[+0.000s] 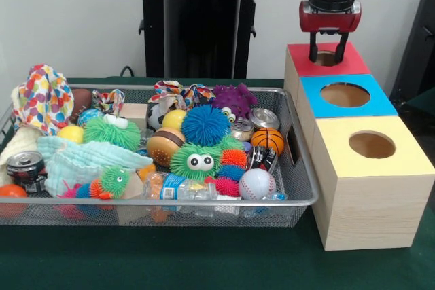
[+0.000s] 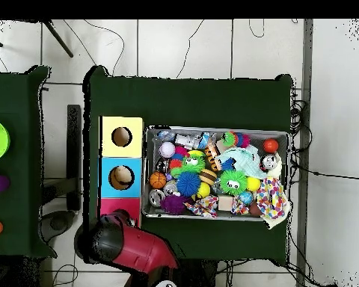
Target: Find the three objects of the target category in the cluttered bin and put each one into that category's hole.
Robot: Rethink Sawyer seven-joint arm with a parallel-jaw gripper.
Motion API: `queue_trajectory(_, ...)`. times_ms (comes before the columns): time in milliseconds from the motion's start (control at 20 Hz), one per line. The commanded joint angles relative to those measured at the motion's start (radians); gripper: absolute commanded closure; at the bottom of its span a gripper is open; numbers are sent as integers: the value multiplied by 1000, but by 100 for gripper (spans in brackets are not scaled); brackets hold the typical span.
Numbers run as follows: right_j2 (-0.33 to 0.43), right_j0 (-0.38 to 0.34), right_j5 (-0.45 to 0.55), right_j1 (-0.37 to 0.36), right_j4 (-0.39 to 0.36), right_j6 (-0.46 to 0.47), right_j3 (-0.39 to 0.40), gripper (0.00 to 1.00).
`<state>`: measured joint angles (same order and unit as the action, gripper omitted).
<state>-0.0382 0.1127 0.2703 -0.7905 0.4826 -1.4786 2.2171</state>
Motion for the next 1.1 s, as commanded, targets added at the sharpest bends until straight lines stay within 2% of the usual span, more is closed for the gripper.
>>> queue_trajectory(50,78,-74,-30,-17,9,-207,67,0)
queue_trajectory(250,80,-83,-36,-32,-1,-208,106,0)
queue_trajectory(400,96,-118,-71,-36,-16,-194,132,0)
queue_trajectory(500,86,-118,-57,-24,-20,-190,108,0)
queue_trajectory(550,82,-118,-51,-19,-21,-188,96,100)
queue_trajectory(700,85,-129,-60,-6,-27,-185,92,100)
queue_trajectory(900,64,-114,-28,19,-26,-183,39,100)
queue_trajectory(1100,40,-62,16,25,-14,-210,-7,100)
